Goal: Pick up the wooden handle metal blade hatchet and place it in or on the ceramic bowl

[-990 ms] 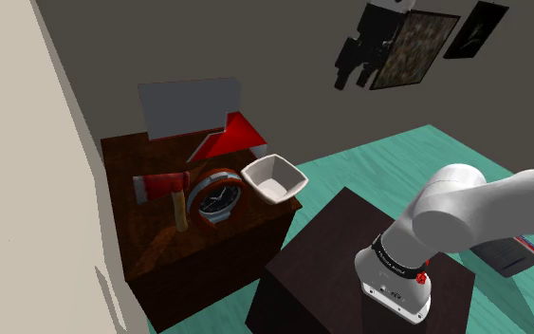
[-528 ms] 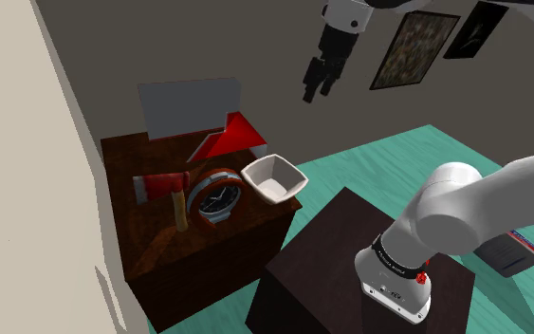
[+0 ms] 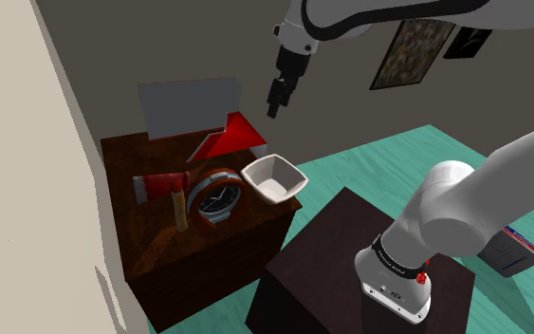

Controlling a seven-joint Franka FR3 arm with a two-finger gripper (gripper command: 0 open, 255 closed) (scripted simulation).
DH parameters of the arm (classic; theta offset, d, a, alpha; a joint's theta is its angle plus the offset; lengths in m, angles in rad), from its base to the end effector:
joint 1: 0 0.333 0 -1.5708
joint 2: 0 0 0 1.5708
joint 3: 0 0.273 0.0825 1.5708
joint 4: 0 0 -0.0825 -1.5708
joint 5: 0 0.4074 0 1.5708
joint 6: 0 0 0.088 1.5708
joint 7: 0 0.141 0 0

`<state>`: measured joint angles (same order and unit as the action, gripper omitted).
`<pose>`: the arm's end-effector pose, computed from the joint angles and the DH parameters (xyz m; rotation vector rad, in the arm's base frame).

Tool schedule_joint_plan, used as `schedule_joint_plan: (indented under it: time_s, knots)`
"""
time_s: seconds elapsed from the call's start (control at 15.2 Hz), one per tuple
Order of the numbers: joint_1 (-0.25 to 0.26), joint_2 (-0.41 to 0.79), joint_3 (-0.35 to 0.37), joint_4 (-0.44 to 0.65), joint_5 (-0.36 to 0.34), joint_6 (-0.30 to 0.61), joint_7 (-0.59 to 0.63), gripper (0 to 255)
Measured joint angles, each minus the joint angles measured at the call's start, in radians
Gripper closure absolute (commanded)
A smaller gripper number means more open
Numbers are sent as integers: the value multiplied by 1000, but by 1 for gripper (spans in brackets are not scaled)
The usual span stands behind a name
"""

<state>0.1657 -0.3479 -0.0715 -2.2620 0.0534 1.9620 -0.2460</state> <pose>0.4880 0.0512 0.4215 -3.0296 -0.4962 -0.0801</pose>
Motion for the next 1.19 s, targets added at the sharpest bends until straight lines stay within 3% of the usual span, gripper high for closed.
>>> schedule_joint_plan:
  time_s: [0.53, 1.19]
  knots:
    - [73, 242, 25, 85, 31, 173, -195, 0]
    - [148, 521, 102, 232, 41, 327, -391, 0]
